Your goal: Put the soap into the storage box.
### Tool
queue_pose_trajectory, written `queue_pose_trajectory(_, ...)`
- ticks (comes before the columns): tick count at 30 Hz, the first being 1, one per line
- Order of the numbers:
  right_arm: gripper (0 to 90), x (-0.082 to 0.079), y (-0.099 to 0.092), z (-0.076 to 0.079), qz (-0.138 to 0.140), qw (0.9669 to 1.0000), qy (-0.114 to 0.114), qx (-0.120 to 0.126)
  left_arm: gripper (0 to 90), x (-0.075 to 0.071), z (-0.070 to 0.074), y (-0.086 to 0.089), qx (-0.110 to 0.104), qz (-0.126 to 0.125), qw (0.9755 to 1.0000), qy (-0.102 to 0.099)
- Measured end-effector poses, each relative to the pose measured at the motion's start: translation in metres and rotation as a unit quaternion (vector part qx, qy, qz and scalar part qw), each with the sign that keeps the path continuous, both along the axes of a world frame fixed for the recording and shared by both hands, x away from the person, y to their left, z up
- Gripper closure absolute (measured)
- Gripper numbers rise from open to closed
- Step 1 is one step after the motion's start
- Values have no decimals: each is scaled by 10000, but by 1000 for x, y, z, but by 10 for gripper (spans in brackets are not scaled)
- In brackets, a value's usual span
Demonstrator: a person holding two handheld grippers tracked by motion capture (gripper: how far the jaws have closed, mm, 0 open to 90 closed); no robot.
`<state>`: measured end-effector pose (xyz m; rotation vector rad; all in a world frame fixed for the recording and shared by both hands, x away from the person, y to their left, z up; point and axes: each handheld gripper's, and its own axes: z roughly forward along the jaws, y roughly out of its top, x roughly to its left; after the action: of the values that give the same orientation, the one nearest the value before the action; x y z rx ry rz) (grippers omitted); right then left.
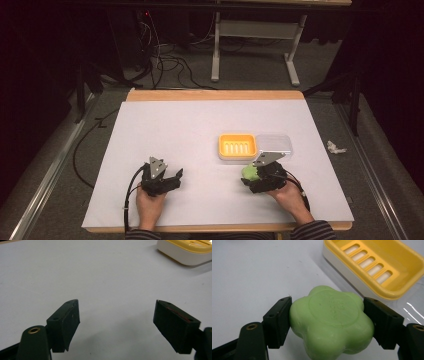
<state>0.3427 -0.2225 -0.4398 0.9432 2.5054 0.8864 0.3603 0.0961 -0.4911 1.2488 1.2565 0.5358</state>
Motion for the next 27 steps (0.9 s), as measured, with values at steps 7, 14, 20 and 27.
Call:
queue_pose_trajectory(7, 270, 0, -3, 10, -23, 9998, -169, 82, 217, 0, 0, 0, -3, 2, 10000, -6)
queue_pose_trajectory(14, 270, 5, -7, 22, -41, 9995, -219, 244, 217, 0, 0, 0, 1, 2, 10000, -9)
queue_pose_trajectory(20, 270, 12, -10, 34, -57, 9990, -264, 348, 217, 0, 0, 0, 1, 3, 10000, -11)
queue_pose_trajectory(27, 270, 23, -11, 43, -136, 9983, -293, 475, 217, 0, 0, 0, -2, 8, 10000, -13)
